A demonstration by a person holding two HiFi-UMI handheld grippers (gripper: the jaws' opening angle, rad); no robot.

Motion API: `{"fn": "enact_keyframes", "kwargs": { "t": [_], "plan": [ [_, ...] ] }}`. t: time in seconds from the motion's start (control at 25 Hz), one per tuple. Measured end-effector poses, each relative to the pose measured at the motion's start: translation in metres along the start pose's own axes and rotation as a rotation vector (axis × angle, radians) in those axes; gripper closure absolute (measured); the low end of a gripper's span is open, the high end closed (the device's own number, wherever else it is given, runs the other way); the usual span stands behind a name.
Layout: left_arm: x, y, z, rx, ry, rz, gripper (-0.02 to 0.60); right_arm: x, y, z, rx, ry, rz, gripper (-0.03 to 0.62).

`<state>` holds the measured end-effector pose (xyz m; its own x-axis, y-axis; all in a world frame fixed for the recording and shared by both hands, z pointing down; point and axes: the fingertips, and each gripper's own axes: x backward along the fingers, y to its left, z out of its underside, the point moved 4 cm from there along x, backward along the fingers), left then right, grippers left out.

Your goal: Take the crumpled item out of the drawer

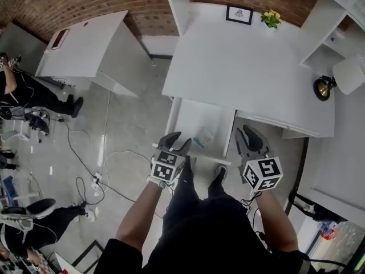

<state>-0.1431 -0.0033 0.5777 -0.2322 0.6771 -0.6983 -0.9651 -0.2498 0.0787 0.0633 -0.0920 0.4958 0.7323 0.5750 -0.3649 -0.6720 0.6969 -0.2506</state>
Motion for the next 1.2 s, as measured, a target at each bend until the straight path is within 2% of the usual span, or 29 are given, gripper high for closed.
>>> {"fn": "enact_keyframes", "kwargs": {
  "t": [0.28, 0.48, 0.6, 0.72, 0.88, 1.2],
  "plan": [
    [-0.071, 0.024, 0.027, -0.139, 0.174, 0.187, 0.413, -0.014, -0.011, 0.007, -0.084, 0.023, 0.182, 0.505],
    [-0.118, 0.032, 0.053, -0.192, 0.3, 0.326, 0.413, -0.027, -0.007, 0.014, -0.124, 0.04, 0.275, 0.505],
    [-0.144, 0.028, 0.072, -0.273, 0.38, 0.391, 0.413, -0.023, -0.006, 0.022, -0.15, 0.052, 0.336, 0.507],
    [-0.167, 0.025, 0.087, -0.325, 0.444, 0.429, 0.413, -0.017, -0.009, 0.028, -0.174, 0.06, 0.396, 0.51],
    [-0.196, 0.019, 0.103, -0.343, 0.508, 0.462, 0.413, -0.008, -0.02, 0.038, -0.205, 0.073, 0.454, 0.513],
    [-0.238, 0.014, 0.131, -0.43, 0.614, 0.466, 0.413, -0.004, -0.042, 0.067, -0.274, 0.116, 0.493, 0.519]
  ]
}}
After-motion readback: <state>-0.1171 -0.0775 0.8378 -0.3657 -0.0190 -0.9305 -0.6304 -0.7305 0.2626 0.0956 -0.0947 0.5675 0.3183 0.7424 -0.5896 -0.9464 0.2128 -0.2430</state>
